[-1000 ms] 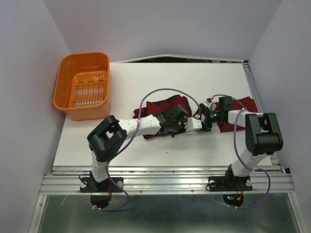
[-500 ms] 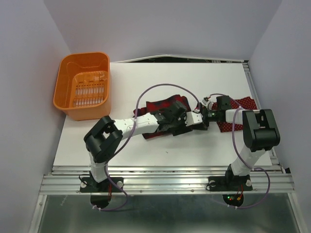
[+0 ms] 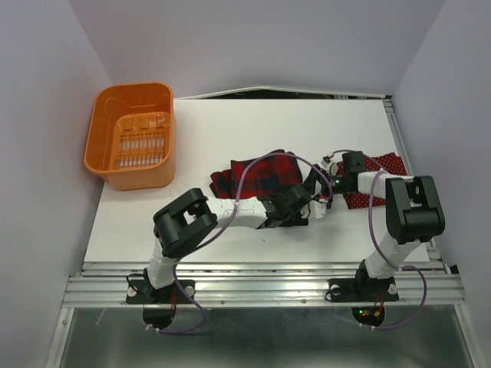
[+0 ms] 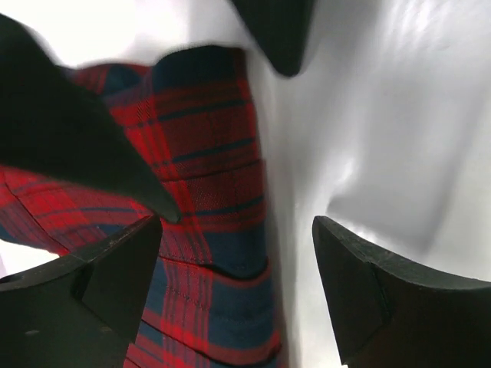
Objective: Fold and stack the skirts
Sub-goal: Fold the skirt
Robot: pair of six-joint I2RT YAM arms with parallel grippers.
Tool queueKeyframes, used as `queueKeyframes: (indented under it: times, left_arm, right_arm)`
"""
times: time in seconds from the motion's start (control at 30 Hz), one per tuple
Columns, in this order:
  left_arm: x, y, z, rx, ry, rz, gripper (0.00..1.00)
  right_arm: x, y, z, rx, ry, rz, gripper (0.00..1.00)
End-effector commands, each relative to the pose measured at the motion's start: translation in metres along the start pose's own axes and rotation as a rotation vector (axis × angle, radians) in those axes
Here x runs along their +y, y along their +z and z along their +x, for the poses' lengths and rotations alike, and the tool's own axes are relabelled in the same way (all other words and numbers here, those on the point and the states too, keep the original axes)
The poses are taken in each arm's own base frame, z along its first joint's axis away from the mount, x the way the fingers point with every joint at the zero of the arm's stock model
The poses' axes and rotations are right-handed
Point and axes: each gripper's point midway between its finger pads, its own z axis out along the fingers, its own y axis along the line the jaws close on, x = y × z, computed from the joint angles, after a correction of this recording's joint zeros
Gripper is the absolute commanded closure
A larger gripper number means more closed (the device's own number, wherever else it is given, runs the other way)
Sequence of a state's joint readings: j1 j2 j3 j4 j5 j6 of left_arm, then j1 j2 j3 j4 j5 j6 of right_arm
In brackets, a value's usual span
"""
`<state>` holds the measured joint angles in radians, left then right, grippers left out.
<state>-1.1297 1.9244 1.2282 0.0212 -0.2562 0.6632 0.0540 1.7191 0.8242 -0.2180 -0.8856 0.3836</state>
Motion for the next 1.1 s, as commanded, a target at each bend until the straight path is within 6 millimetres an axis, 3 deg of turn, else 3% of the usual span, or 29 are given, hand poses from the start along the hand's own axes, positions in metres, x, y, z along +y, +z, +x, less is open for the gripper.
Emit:
queueKeyframes:
  times: [0.0,0.1,0.2,0.23,0.3,0.37,0.4,0.5,0.7,0.93,1.07]
  left_arm:
    - [0.028,0.008,0.012,0.067,0.043,-0.160,0.08]
    - [0.025,0.014,0.020,0.100,0.067,-0.164,0.08]
    - [0.020,0.018,0.026,0.118,0.077,-0.150,0.18]
    - [0.016,0.019,0.025,0.111,0.077,-0.130,0.36]
    - [0.012,0.015,0.024,0.099,0.057,-0.100,0.63]
    - [0.005,0.012,0.021,0.068,0.039,-0.041,0.71]
    - [0.006,0.008,0.018,0.052,0.015,-0.026,0.83]
    - [0.005,0.003,0.015,0.025,-0.056,0.059,1.00]
    - [0.018,-0.001,0.011,-0.045,-0.165,0.192,1.00]
    - [0.026,-0.009,-0.005,-0.116,-0.207,0.256,1.00]
    - [0.035,-0.008,-0.004,-0.118,-0.254,0.264,1.00]
  right_arm:
    - [-0.019,0.001,0.000,0.001,-0.008,0.106,0.00]
    - [-0.024,0.002,-0.001,0.000,-0.009,0.125,0.00]
    - [-0.024,0.001,-0.002,-0.007,-0.021,0.132,0.00]
    - [-0.025,0.001,-0.001,-0.005,-0.026,0.133,0.00]
    - [-0.023,0.001,0.001,0.005,-0.063,0.113,0.00]
    - [-0.023,0.002,0.003,0.021,-0.092,0.092,0.00]
    - [-0.027,0.004,0.003,0.026,-0.130,0.094,0.00]
    - [-0.036,0.006,0.001,0.015,-0.195,0.112,0.00]
    - [-0.021,0.007,-0.004,-0.043,-0.215,0.030,0.00]
    - [-0.022,0.017,-0.007,-0.011,-0.233,0.031,0.00]
    - [-0.034,0.014,0.003,0.041,-0.223,0.089,0.00]
